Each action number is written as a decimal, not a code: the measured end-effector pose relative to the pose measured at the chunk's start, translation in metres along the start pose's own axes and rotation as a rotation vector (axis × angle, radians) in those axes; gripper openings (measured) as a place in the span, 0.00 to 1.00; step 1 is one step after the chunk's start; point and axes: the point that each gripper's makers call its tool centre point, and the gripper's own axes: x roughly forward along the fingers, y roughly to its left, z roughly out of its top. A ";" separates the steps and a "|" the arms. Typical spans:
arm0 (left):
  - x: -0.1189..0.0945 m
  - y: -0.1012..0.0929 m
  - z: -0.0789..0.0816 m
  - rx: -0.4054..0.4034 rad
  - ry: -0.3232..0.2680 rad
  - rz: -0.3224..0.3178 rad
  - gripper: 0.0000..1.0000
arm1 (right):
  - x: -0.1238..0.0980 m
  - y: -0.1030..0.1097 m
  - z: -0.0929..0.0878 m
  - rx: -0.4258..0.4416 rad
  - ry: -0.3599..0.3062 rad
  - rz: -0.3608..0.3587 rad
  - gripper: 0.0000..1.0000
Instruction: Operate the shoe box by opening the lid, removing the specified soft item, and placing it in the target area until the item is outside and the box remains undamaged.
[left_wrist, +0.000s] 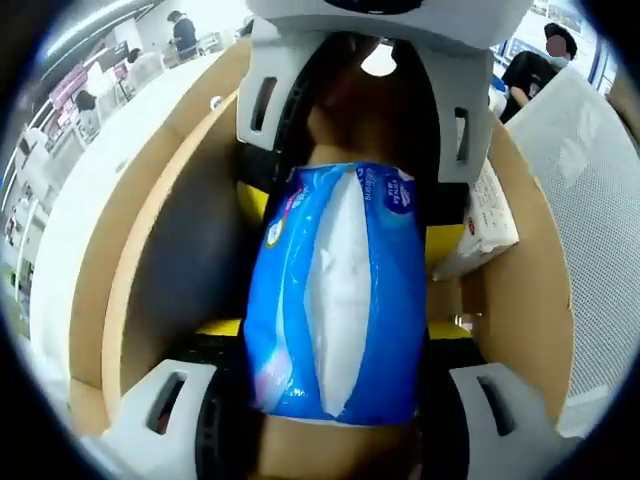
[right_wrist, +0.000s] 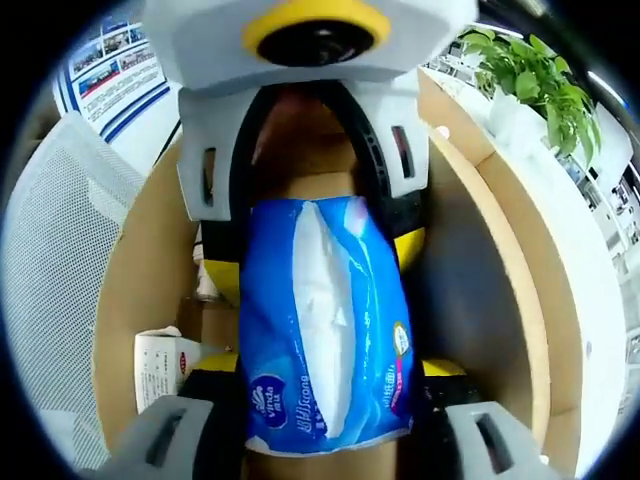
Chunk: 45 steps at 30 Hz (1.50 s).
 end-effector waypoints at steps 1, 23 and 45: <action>0.000 0.000 0.000 -0.003 -0.010 -0.001 0.66 | 0.002 0.000 -0.001 -0.006 0.001 -0.007 0.65; -0.009 -0.013 0.006 0.011 -0.023 0.022 0.51 | -0.009 0.014 0.004 -0.050 -0.007 -0.057 0.46; -0.044 -0.024 0.032 0.046 -0.040 0.068 0.46 | -0.051 0.023 0.021 -0.100 -0.042 -0.115 0.42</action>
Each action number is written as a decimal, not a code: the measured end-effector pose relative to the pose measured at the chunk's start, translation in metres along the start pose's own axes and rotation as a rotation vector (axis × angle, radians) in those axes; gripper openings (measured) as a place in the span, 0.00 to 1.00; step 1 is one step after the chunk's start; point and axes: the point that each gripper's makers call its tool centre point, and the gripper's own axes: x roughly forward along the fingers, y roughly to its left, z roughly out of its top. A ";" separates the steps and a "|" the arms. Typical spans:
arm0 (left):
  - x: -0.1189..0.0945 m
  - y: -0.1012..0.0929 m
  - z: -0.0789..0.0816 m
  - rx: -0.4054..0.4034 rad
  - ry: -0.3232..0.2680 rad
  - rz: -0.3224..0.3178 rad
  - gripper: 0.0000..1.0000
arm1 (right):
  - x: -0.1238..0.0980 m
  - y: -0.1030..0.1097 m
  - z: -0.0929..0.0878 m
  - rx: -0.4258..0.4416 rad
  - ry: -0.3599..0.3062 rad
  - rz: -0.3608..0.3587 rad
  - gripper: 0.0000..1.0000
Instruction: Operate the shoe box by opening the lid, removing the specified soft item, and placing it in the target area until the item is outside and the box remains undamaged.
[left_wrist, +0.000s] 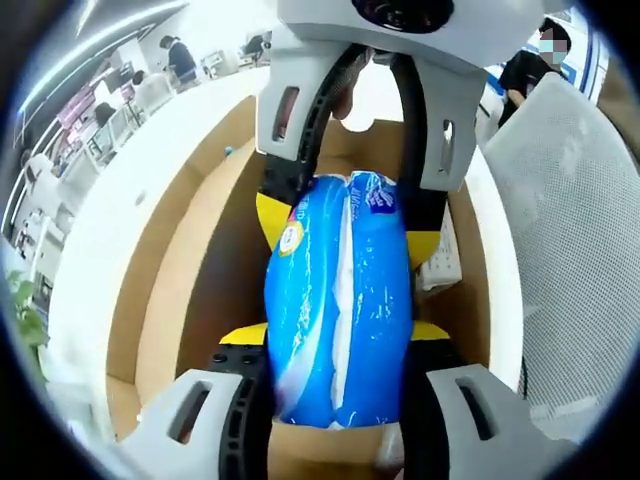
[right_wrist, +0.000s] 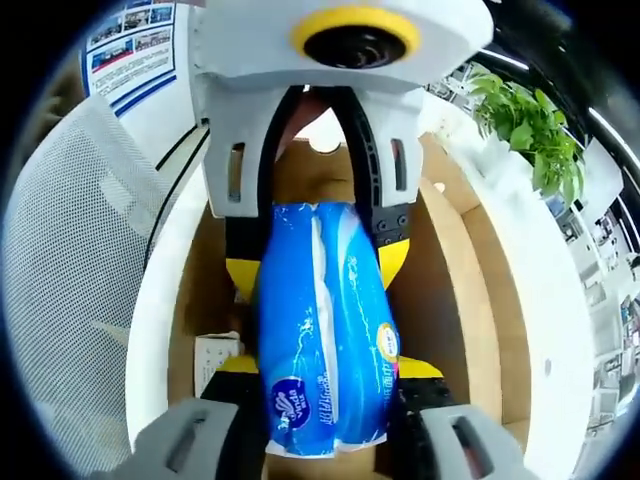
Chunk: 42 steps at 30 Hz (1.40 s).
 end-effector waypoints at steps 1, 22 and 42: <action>-0.002 -0.001 0.001 0.002 0.000 0.000 0.46 | -0.002 0.000 0.001 -0.001 -0.001 0.000 0.42; -0.026 -0.010 0.050 0.078 -0.029 0.017 0.46 | -0.056 0.001 0.000 0.001 -0.012 -0.065 0.42; -0.010 -0.028 0.107 0.191 -0.051 -0.018 0.46 | -0.102 0.010 -0.043 0.081 0.010 -0.152 0.42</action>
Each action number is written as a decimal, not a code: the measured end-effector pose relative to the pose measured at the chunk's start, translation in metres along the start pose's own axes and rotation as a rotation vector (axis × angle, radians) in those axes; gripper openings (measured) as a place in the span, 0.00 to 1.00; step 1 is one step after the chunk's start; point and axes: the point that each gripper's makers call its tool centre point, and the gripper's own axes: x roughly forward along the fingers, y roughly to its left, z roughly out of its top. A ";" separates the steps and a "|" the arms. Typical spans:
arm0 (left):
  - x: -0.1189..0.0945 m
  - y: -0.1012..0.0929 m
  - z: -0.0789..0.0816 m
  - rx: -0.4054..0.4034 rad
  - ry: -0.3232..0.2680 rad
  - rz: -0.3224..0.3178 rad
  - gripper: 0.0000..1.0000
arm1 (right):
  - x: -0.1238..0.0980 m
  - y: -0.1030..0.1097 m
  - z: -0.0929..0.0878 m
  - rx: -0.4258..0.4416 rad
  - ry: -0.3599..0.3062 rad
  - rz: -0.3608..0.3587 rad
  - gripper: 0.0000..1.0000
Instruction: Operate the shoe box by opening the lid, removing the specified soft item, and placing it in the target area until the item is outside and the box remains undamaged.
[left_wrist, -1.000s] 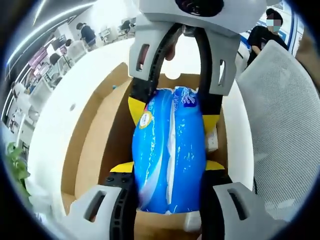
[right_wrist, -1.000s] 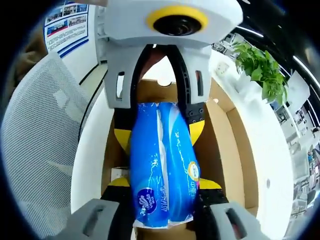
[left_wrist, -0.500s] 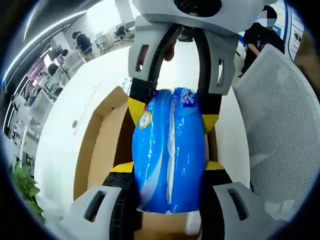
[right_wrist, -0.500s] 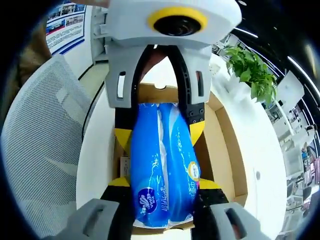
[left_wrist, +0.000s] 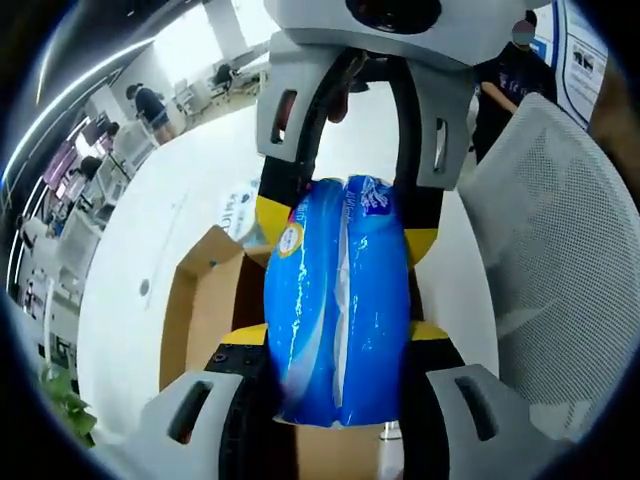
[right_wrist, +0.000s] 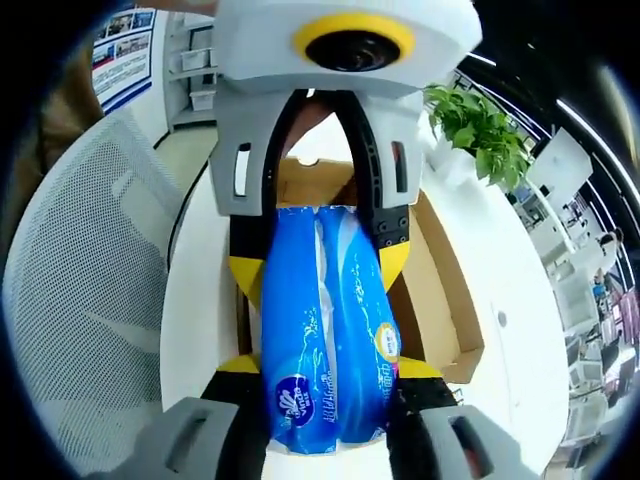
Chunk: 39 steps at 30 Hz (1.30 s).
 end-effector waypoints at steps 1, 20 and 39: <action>0.002 0.000 0.002 0.006 -0.001 -0.001 0.46 | -0.001 0.000 -0.001 0.004 0.001 -0.004 0.42; 0.037 -0.003 0.074 0.066 -0.044 -0.034 0.46 | -0.050 -0.011 -0.063 0.062 0.044 -0.052 0.43; 0.079 0.000 0.127 0.099 -0.061 -0.064 0.46 | -0.078 -0.026 -0.125 0.102 0.076 -0.070 0.43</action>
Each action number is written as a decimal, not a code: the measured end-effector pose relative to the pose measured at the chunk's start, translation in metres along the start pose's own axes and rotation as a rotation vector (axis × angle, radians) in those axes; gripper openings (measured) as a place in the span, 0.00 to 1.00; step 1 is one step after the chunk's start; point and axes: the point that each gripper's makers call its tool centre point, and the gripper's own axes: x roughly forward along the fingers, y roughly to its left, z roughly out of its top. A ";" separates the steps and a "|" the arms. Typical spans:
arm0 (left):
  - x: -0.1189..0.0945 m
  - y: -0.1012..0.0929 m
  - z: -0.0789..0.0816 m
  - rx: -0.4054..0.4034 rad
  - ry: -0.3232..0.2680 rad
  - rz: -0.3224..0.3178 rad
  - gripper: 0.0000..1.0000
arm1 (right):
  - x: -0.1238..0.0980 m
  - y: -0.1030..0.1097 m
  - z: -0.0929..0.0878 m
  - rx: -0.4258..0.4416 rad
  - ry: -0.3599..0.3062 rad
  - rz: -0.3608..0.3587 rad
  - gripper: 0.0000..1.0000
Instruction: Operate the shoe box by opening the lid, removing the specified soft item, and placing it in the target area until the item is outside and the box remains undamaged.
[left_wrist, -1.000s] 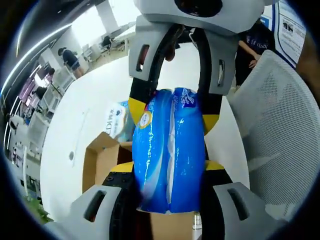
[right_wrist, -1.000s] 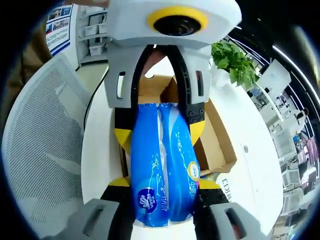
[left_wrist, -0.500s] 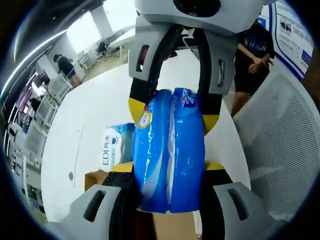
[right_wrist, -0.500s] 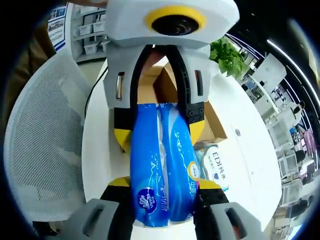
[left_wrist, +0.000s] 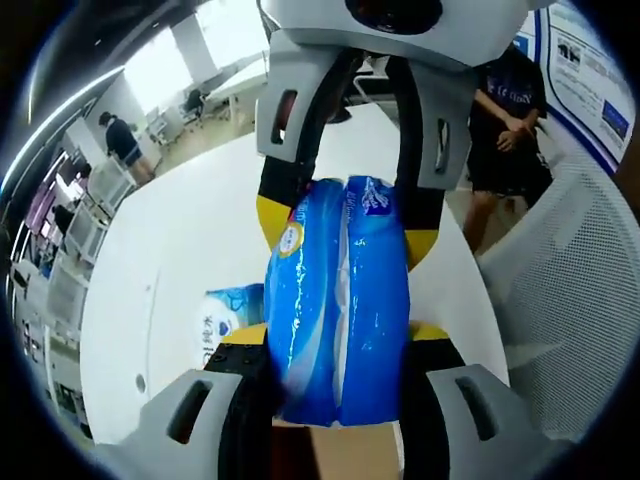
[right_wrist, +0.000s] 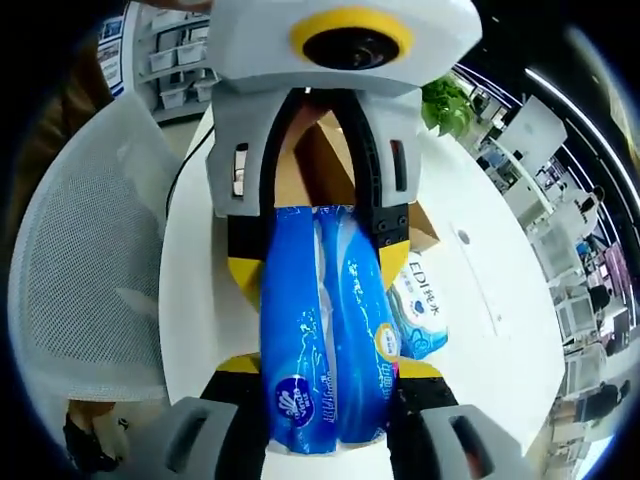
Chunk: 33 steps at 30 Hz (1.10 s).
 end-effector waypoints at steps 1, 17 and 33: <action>0.003 0.001 0.004 0.000 -0.002 0.005 0.46 | -0.001 -0.001 -0.003 -0.003 0.003 -0.002 0.43; 0.040 0.029 0.033 0.001 -0.008 0.000 0.46 | -0.007 -0.035 -0.044 0.008 0.030 -0.005 0.43; 0.071 0.061 0.056 -0.008 -0.032 0.000 0.46 | -0.009 -0.074 -0.078 -0.003 0.059 0.006 0.43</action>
